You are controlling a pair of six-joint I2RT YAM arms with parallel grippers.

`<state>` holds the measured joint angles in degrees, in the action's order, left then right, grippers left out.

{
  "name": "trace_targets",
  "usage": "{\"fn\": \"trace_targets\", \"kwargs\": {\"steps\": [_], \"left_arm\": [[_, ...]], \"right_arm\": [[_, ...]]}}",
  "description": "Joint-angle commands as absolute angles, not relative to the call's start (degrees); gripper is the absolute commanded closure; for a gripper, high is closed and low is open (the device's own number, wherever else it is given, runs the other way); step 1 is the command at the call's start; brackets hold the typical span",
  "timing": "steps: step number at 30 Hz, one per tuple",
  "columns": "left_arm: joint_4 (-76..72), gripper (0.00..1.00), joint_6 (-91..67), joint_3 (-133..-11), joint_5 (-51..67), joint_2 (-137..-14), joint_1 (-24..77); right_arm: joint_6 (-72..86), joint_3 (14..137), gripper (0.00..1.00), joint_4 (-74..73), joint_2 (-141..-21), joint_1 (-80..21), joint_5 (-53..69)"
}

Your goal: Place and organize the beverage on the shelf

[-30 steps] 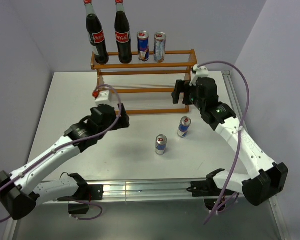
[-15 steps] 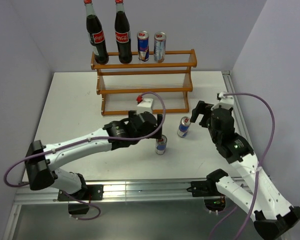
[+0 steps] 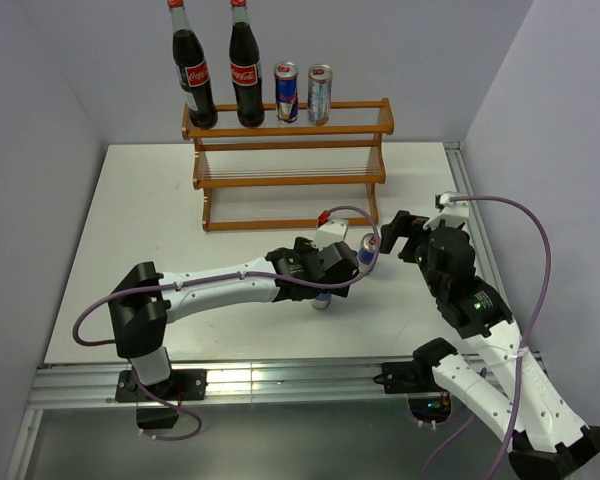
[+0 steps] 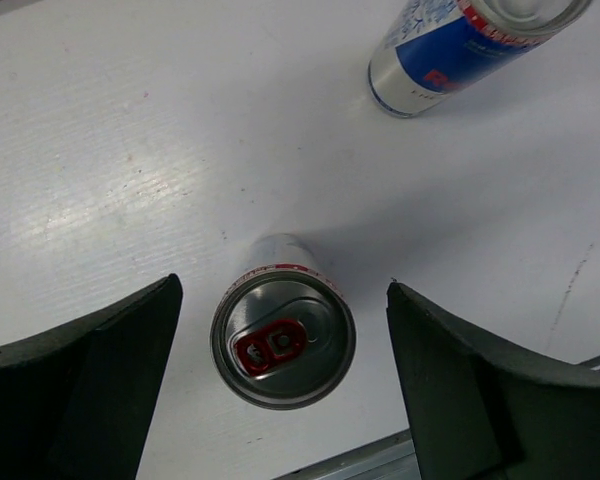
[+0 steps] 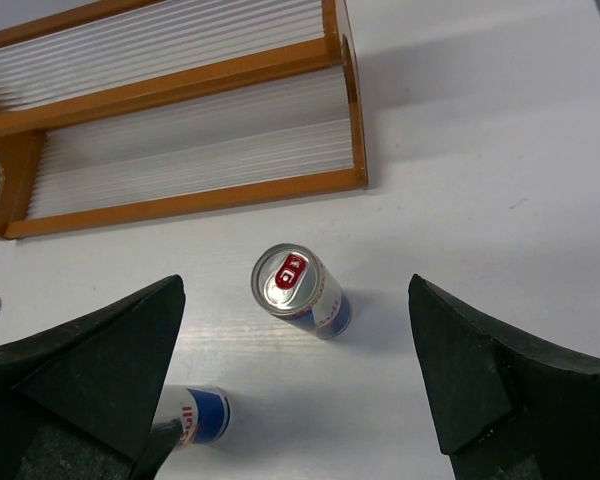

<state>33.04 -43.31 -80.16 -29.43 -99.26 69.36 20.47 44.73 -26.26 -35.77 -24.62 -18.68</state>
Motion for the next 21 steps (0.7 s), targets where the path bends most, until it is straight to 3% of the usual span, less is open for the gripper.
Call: {"fn": "trace_targets", "kwargs": {"steps": [1, 5, 6, 8, 11, 12, 15, 21], "left_arm": [[34.88, 0.11, -45.17, -82.27, -31.90, -99.40, 70.05], [35.42, 0.28, -45.61, -81.56, -32.26, -99.58, 70.22], [35.51, 0.41, -45.79, -81.48, -32.08, -99.49, 70.22], [35.33, 0.50, -45.97, -81.04, -31.82, -99.06, 70.22], [35.24, 0.71, -45.79, -80.51, -31.38, -98.01, 70.22], [35.51, 0.82, -45.62, -80.42, -31.46, -97.56, 70.22], [36.99, 1.00, -45.27, -80.16, -33.39, -94.75, 70.22], [34.20, 1.00, -41.06, -75.07, -27.53, -83.16, 66.02]], "right_arm": [[20.04, 45.62, 0.00, -24.52, -34.81, -24.79, -17.32], [20.13, 45.53, 0.00, -24.52, -35.42, -24.79, -16.70], [20.21, 45.53, 0.00, -24.52, -35.51, -24.79, -16.61], [20.21, 45.35, 0.00, -24.43, -35.25, -24.78, -16.44], [20.13, 44.91, 0.00, -23.82, -34.89, -24.79, -16.35], [20.13, 44.83, 0.00, -23.47, -34.81, -24.79, -16.09], [19.77, 43.51, 0.00, -20.93, -34.37, -24.78, -12.06], [19.95, 37.80, 0.00, -9.52, -34.10, -24.79, 8.46]]}}
